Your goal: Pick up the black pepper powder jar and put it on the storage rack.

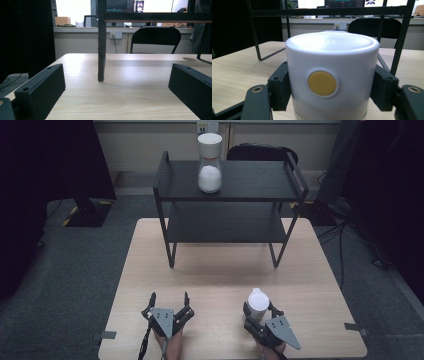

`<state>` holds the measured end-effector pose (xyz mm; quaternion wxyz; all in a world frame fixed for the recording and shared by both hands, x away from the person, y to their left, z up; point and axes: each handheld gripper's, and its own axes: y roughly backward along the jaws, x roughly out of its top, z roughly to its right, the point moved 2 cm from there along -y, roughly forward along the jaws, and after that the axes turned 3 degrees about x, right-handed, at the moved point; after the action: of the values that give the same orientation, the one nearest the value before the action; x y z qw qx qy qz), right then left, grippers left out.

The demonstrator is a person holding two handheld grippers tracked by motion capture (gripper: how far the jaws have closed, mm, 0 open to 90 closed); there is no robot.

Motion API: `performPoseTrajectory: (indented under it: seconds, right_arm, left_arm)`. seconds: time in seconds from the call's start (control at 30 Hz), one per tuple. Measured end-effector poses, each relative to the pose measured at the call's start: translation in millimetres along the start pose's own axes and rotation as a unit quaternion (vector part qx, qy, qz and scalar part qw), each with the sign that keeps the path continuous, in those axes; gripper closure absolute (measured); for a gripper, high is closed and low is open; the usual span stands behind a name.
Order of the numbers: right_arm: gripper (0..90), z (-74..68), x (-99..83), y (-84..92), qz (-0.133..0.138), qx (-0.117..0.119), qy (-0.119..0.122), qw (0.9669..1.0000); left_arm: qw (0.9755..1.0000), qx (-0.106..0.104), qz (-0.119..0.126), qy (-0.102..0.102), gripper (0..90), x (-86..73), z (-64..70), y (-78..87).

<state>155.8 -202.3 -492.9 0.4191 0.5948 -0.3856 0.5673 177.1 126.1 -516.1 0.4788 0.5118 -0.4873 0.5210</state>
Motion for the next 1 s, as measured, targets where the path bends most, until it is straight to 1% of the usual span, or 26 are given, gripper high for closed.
performPoseTrajectory:
  seconds: [0.17, 0.27, 0.33, 0.63, 0.73, 0.9, 1.0]
  right_arm:
    - [29.8, -1.1, 2.3, 0.4, -0.004, -0.003, -0.003, 1.0000]
    - [30.0, 0.5, 4.1, 1.0, -0.007, -0.002, -0.015, 0.9999]
    - [30.0, 1.7, 5.0, 1.3, -0.008, 0.000, -0.016, 0.9998]
    - [30.1, 7.1, 14.0, 2.8, -0.015, 0.009, -0.006, 0.9998]
    - [30.1, 12.1, 20.7, 2.3, -0.021, 0.021, 0.000, 0.9996]
    - [30.1, 16.6, 26.3, 2.5, -0.022, 0.029, 0.003, 0.9993]
    - [30.2, 21.3, 30.5, 2.5, -0.022, 0.039, 0.004, 0.9990]
  left_arm:
    - [1.0000, 0.000, 0.000, 0.000, 0.1, 0.0, 0.0, 0.0]
    - [1.0000, 0.000, 0.000, 0.000, 0.2, 0.1, 0.0, 0.0]
    - [1.0000, 0.000, 0.000, 0.000, 0.2, 0.1, 0.0, 0.0]
    - [1.0000, 0.000, 0.000, 0.000, 0.2, 0.1, 0.0, 0.0]
    - [1.0000, 0.000, 0.000, 0.000, 0.2, 0.0, 0.0, 0.0]
    - [1.0000, 0.000, 0.000, 0.000, 0.1, 0.1, 0.0, 0.0]
    - [1.0000, 0.000, 0.000, 0.000, 0.1, 0.1, 0.0, 0.0]
